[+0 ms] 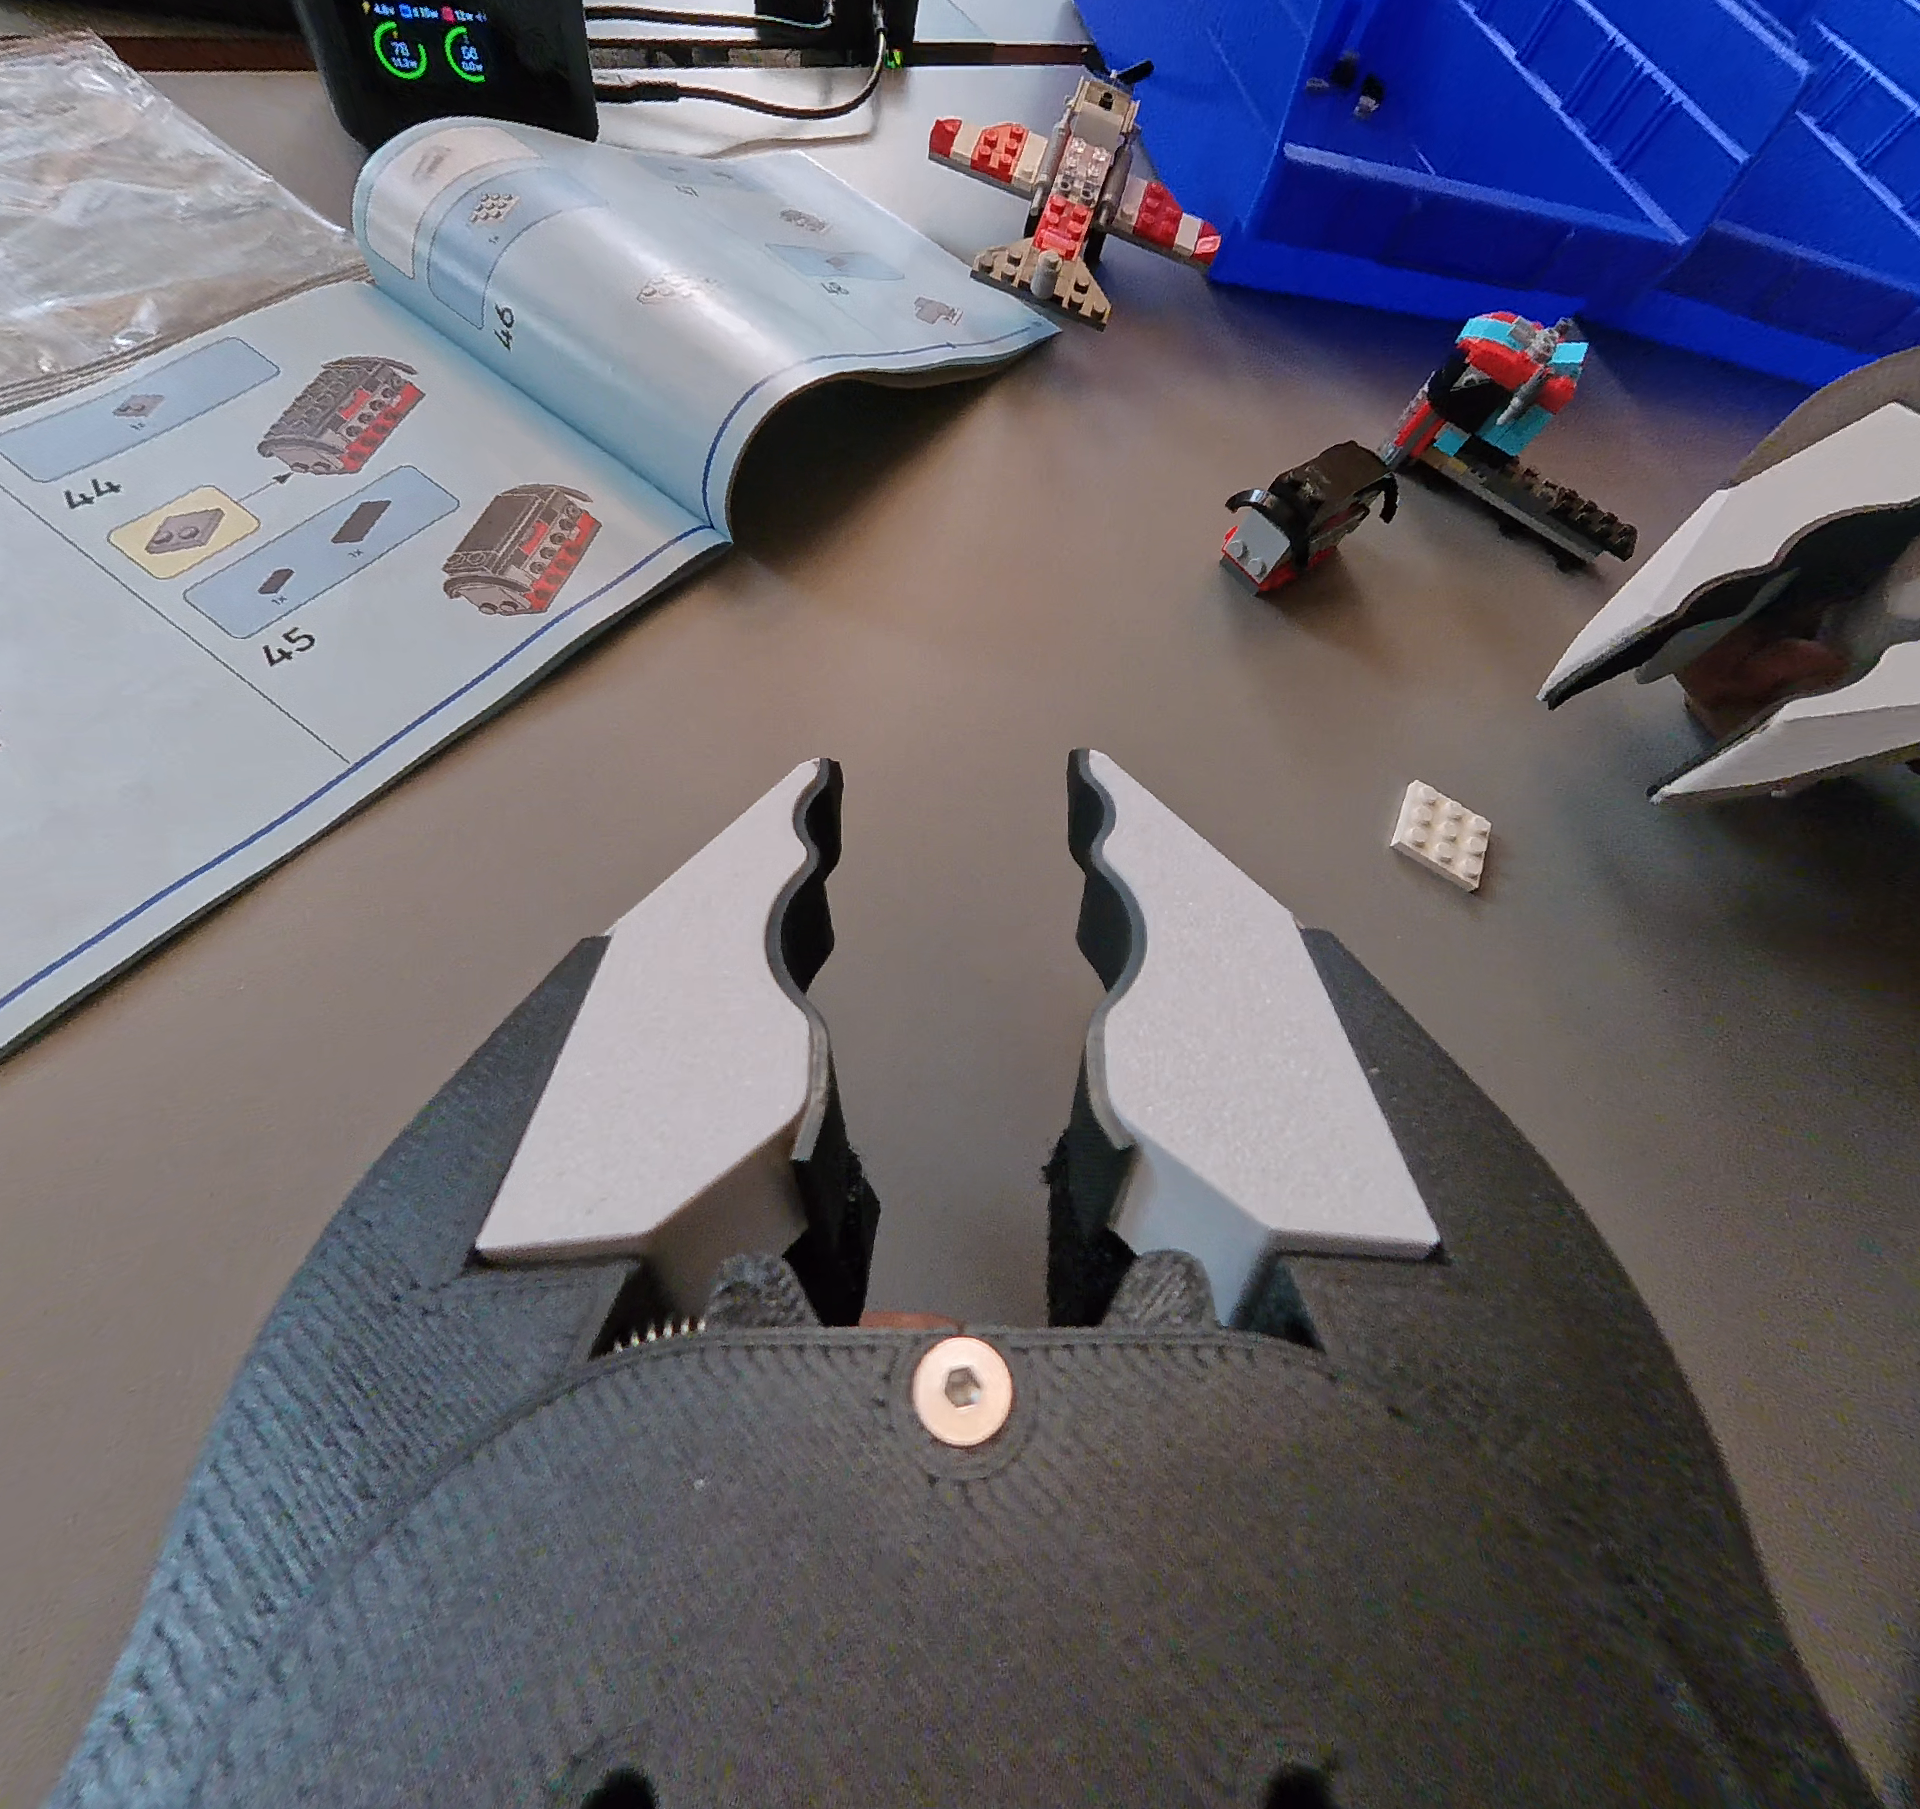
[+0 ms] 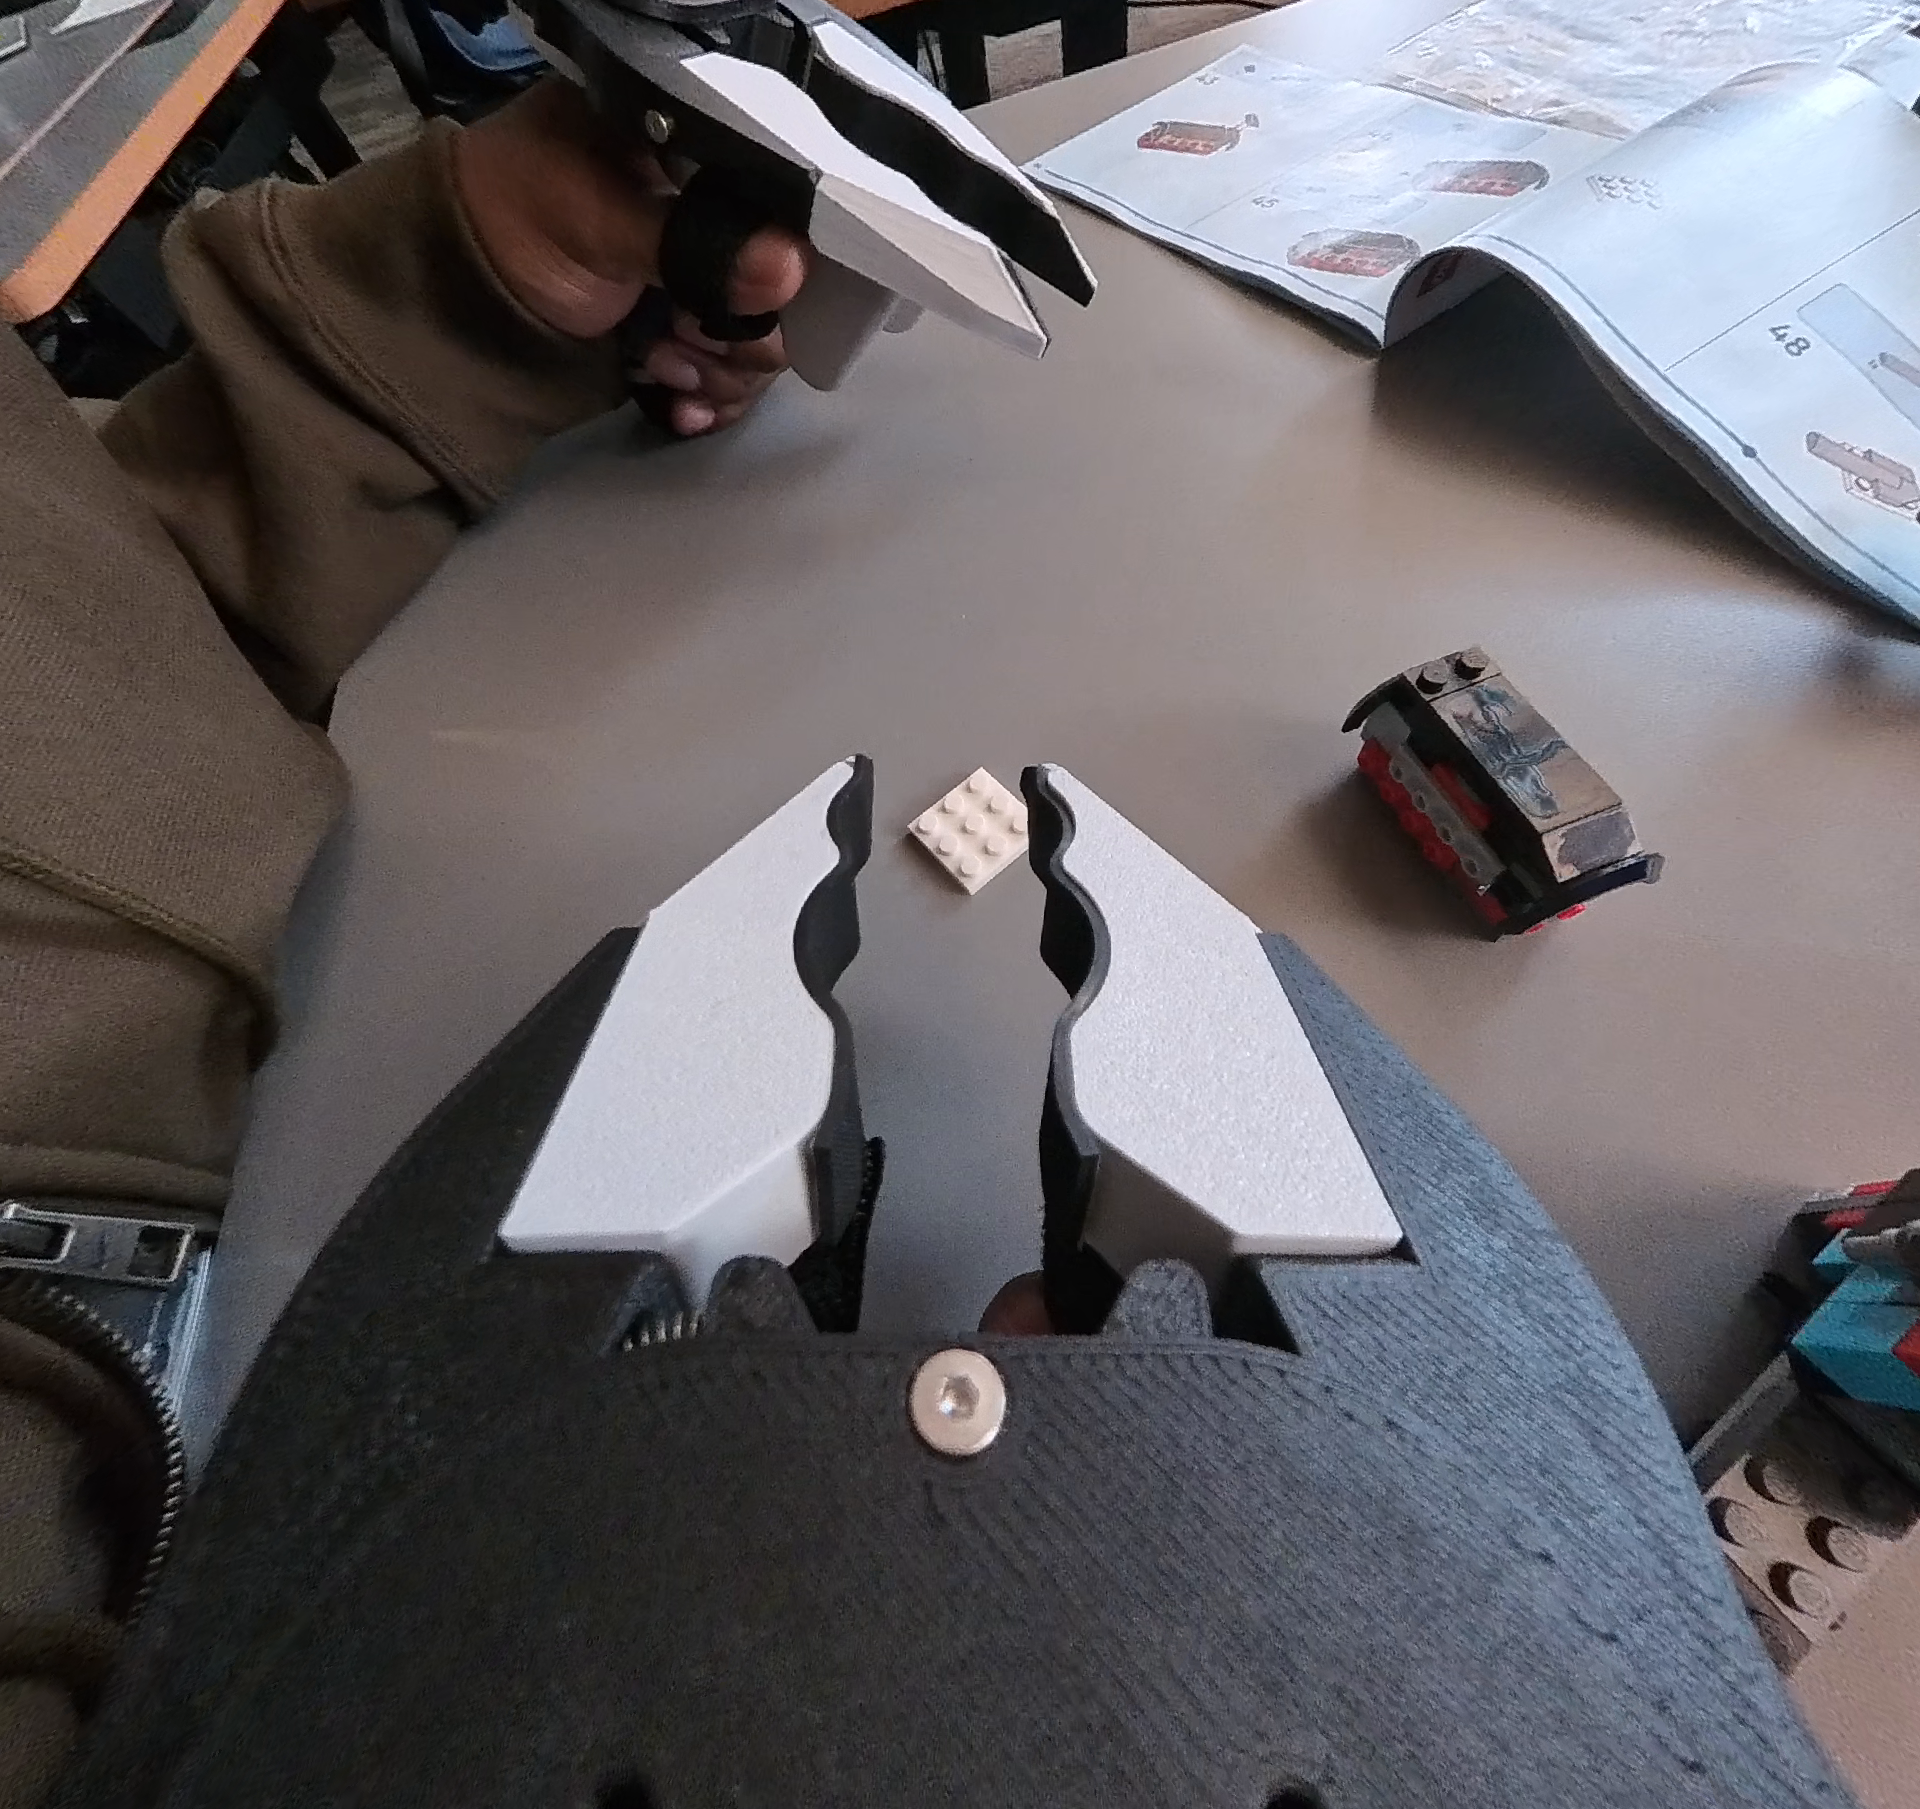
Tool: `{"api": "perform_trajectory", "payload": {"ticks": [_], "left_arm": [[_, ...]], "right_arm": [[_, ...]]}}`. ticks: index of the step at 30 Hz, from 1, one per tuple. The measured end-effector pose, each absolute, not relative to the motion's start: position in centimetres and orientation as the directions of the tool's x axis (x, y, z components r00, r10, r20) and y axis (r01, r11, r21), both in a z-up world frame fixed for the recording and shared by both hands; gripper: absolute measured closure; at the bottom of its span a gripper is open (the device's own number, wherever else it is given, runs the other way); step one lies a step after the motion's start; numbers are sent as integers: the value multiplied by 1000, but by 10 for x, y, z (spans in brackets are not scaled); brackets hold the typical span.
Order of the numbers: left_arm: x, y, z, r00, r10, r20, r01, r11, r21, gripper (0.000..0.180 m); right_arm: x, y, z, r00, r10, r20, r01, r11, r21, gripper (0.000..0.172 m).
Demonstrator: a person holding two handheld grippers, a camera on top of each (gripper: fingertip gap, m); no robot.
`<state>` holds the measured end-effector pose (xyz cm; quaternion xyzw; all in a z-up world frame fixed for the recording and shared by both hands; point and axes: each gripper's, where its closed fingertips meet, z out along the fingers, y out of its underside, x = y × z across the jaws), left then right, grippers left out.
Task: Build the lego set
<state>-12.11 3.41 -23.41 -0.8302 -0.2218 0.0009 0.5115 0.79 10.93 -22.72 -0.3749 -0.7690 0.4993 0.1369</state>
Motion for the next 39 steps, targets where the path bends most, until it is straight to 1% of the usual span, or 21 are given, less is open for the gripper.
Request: {"api": "perform_trajectory", "payload": {"ticks": [10,16,21,23,25,28,30,32,35,37,39], "left_arm": [[-121,34,-234,901,369,227,368,-377,-850,136],[-121,34,-233,901,369,227,367,-372,-852,136],[-122,34,-233,900,368,233,372,-371,-851,136],[-122,34,-233,899,367,239,376,-367,-851,136],[-122,33,-232,898,367,243,378,-361,-852,136],[-122,33,-232,898,367,242,378,-364,-851,136],[-122,34,-233,899,367,240,377,-366,-851,136],[-122,33,-232,898,367,242,378,-364,-851,136],[-122,33,-232,898,367,243,379,-361,-852,136],[-122,33,-231,897,368,247,381,-357,-853,136],[-123,33,-231,895,368,251,383,-351,-855,136]], "right_arm": [[8,110,-224,-684,707,-181,438,199,-877,140],[6,115,-210,-683,716,-144,390,191,-901,140],[5,149,-162,-657,750,-73,311,182,-933,140],[0,188,-134,-603,798,1,288,219,-932,140],[-12,244,-105,-508,856,100,297,283,-912,141],[-40,340,-77,-357,908,221,400,362,-842,141],[-65,401,-83,-299,911,283,525,405,-749,141],[-90,453,-107,-282,907,314,656,421,-627,140],[-118,506,-164,-299,916,268,820,390,-418,140],[-128,530,-198,-309,923,229,882,368,-295,141],[-136,547,-219,-311,926,212,911,354,-210,141]]}}
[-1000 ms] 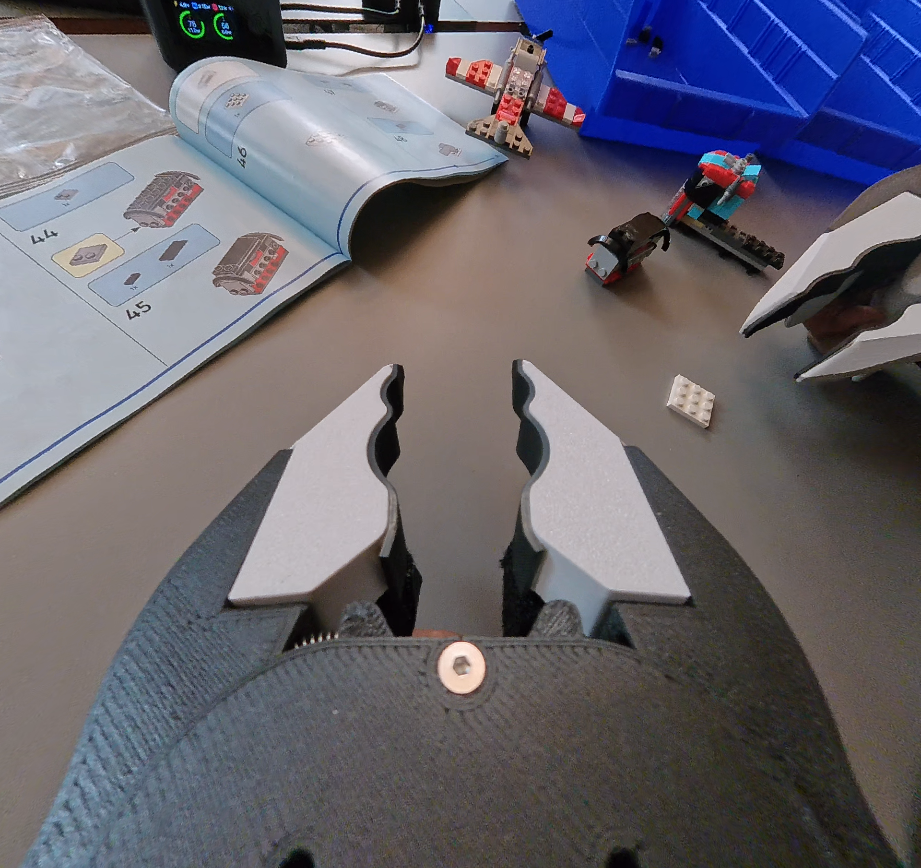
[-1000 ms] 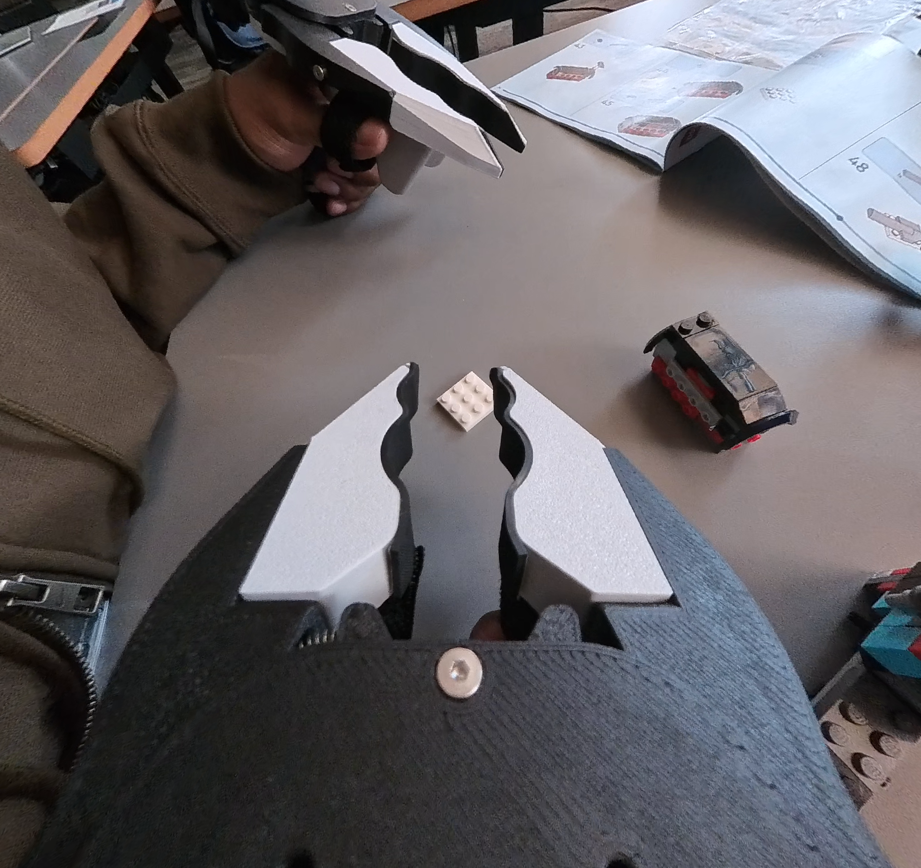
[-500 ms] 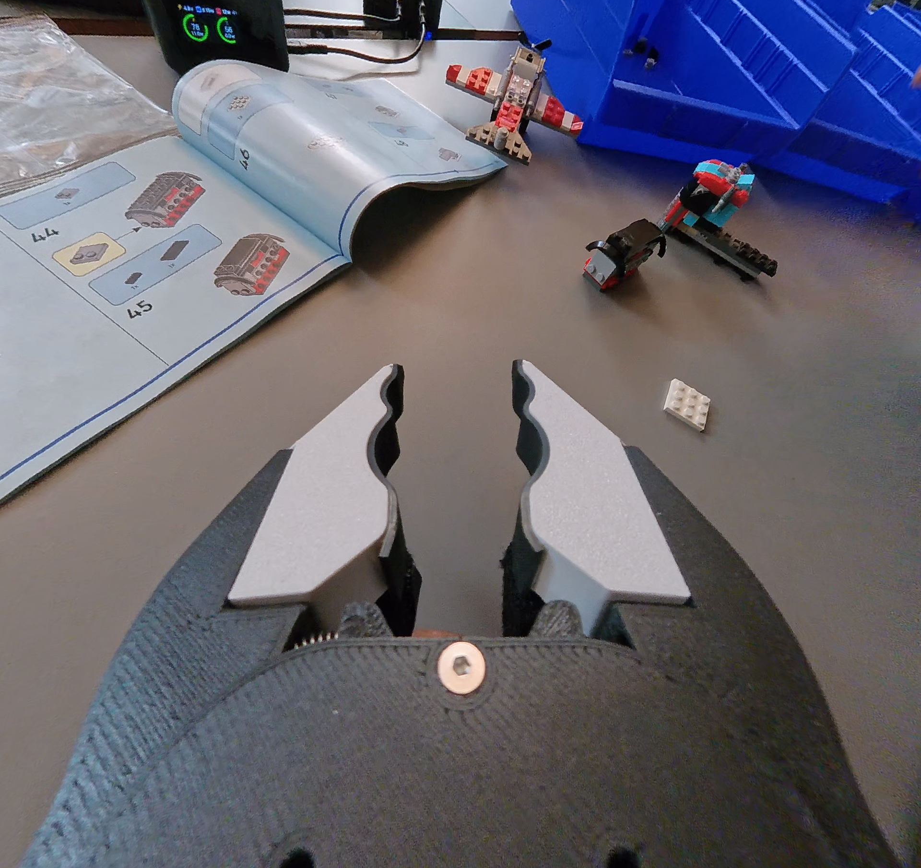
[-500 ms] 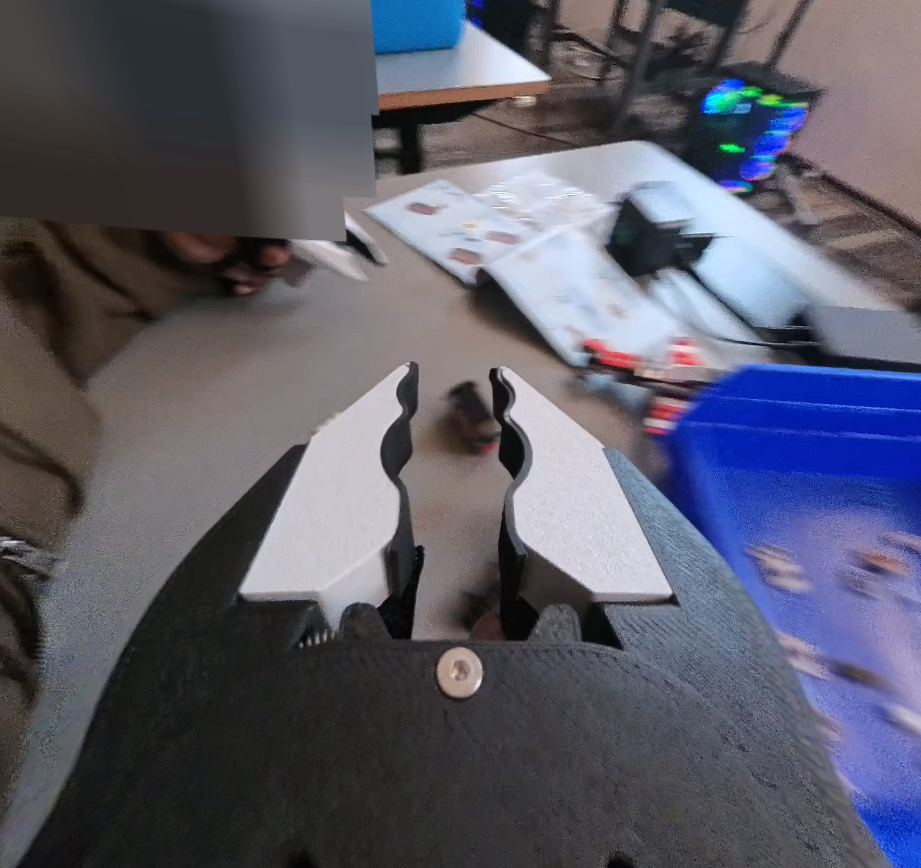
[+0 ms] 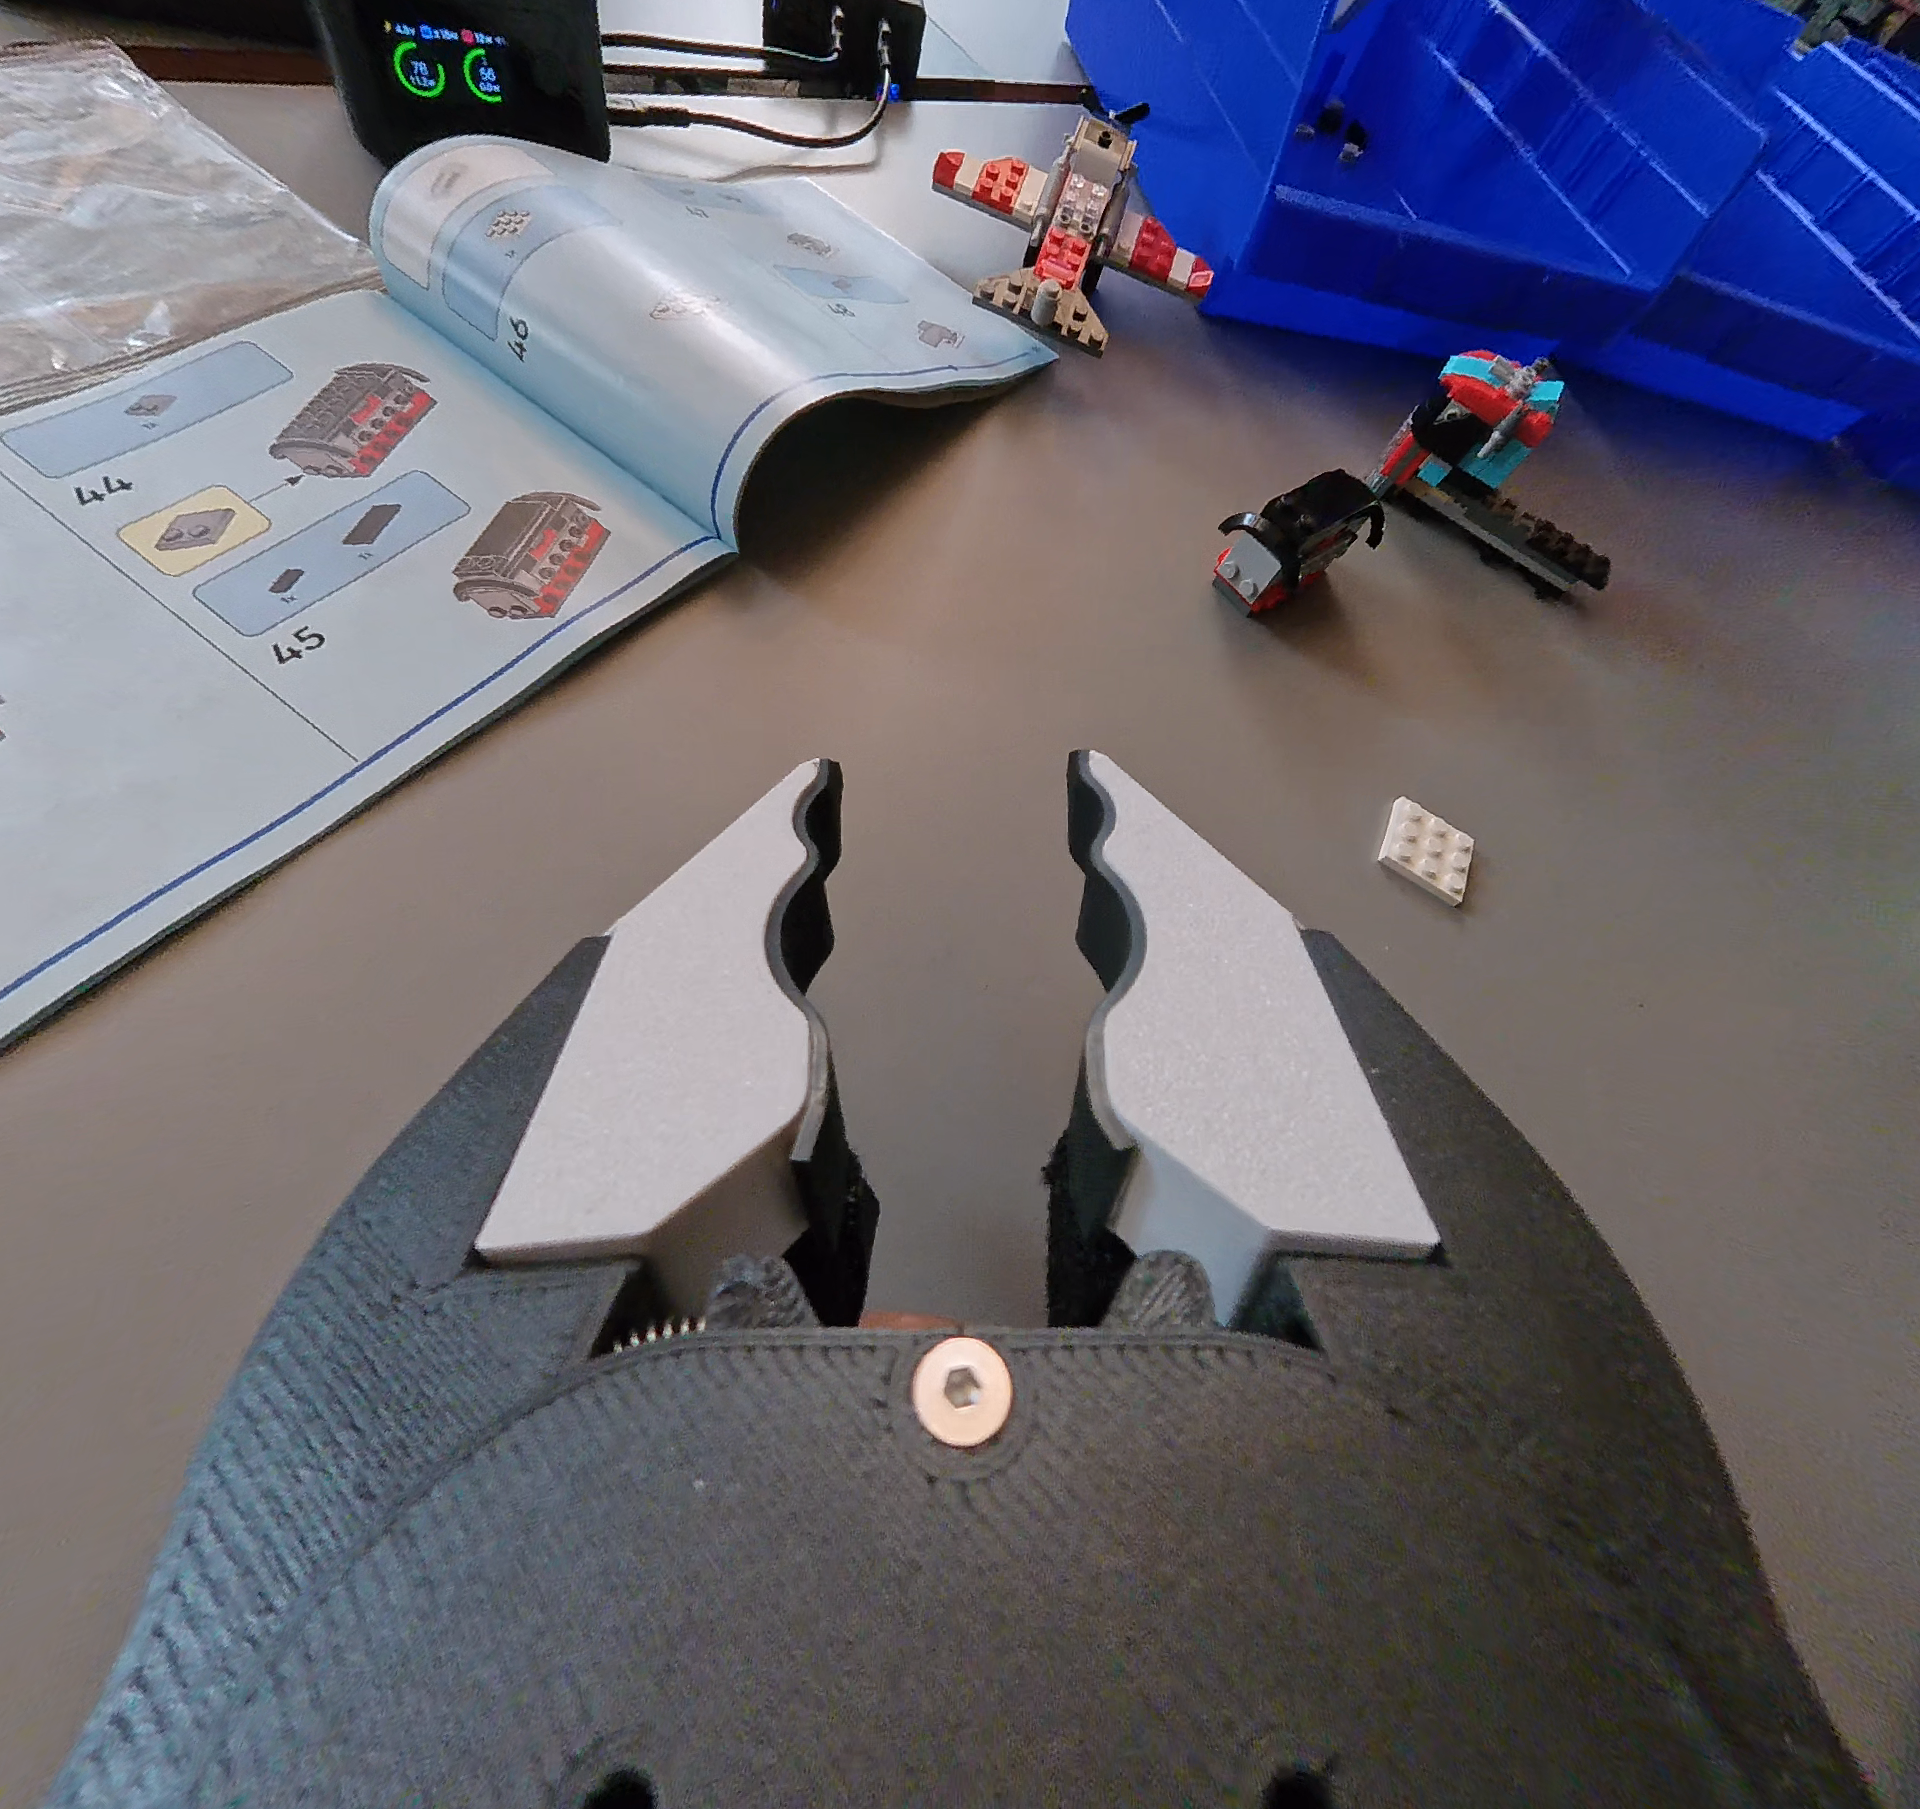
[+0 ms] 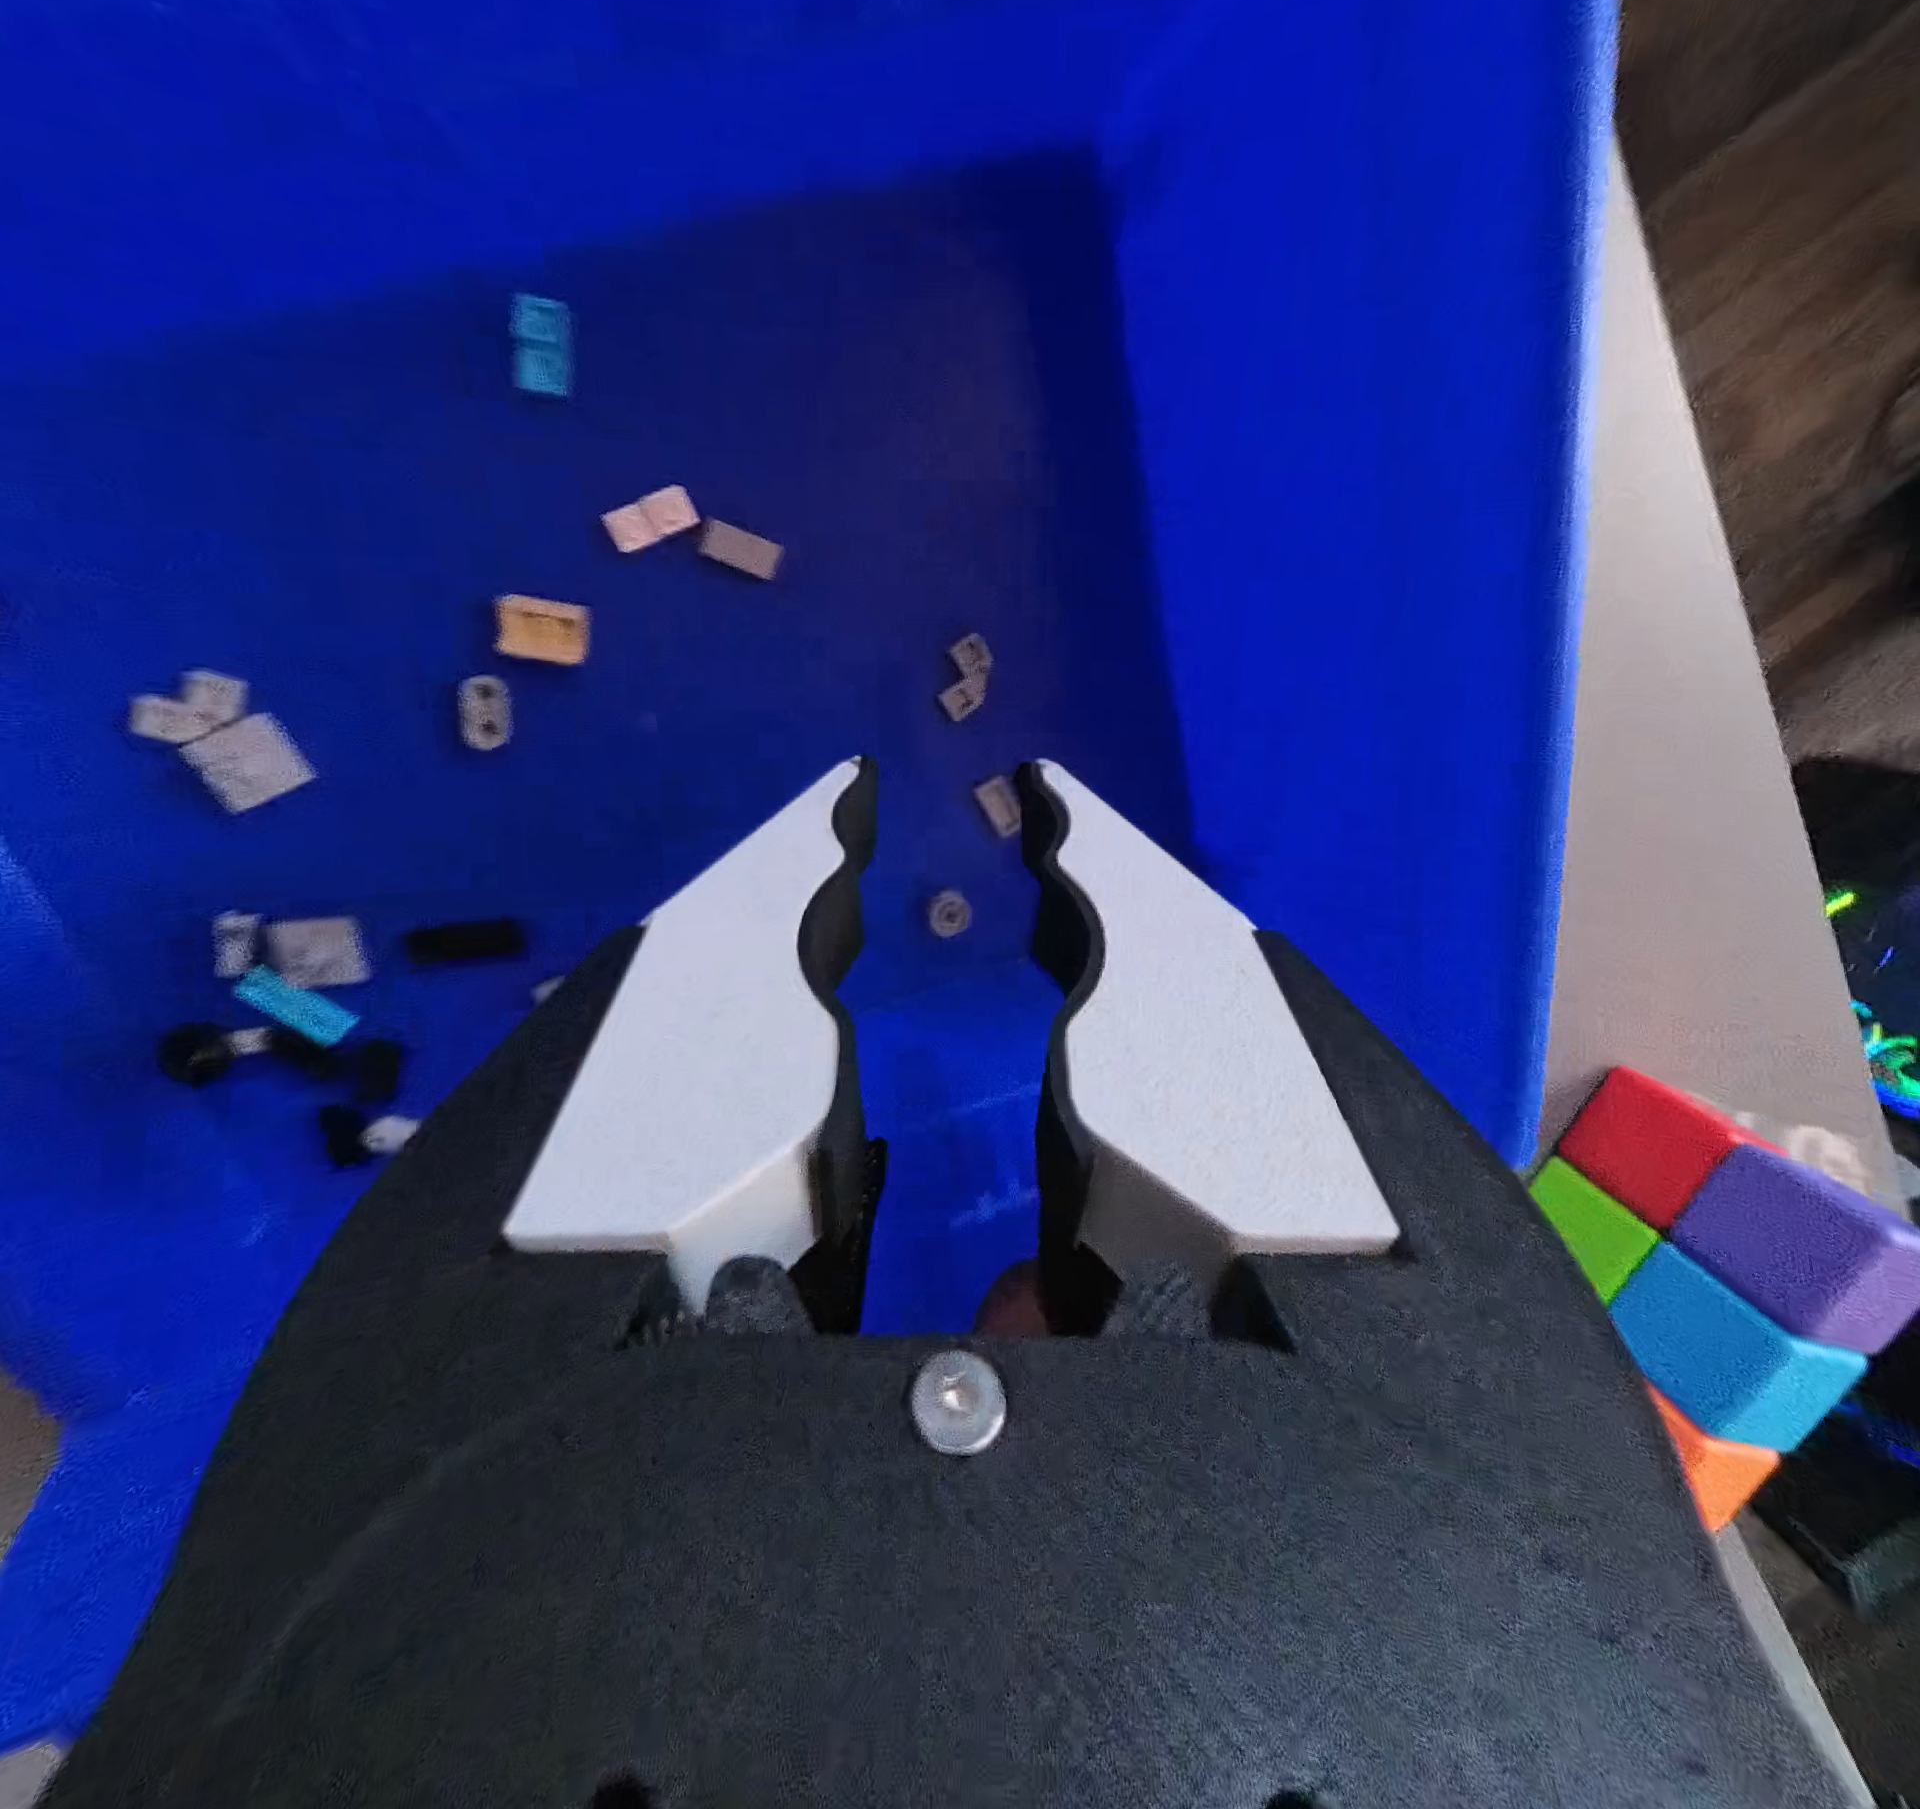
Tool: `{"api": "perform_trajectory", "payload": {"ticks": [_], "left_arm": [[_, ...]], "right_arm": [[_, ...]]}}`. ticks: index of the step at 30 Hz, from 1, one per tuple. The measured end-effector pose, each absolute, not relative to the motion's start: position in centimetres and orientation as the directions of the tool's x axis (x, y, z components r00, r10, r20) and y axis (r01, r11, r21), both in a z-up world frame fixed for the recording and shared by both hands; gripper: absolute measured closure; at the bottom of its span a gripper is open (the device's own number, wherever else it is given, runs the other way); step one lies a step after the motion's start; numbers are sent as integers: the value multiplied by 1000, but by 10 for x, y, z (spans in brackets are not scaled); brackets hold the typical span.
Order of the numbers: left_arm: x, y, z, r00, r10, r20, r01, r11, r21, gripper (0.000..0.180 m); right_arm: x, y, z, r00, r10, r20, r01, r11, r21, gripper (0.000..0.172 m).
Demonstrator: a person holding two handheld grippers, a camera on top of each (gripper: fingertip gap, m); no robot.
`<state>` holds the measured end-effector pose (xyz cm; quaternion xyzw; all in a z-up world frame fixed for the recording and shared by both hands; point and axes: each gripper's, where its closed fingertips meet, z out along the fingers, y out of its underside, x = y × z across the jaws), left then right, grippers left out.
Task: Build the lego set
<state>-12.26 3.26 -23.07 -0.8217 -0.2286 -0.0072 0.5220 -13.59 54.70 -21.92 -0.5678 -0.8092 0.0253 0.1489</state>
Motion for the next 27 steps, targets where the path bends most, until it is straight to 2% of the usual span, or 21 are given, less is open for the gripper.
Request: {"api": "perform_trajectory", "payload": {"ticks": [11,18,24,27], "left_arm": [[-122,33,-230,896,365,254,383,-347,-856,136],[-122,33,-230,897,364,252,382,-350,-855,136],[-122,33,-230,896,364,252,382,-347,-856,136],[-122,33,-230,897,364,251,381,-349,-856,136]], "right_arm": [[-155,549,-248,-341,934,109,931,352,-94,144],[-151,552,-255,-342,934,105,936,348,-45,144],[-143,556,-265,-360,926,115,933,357,46,145],[-145,553,-266,-367,925,104,930,364,47,150]]}}
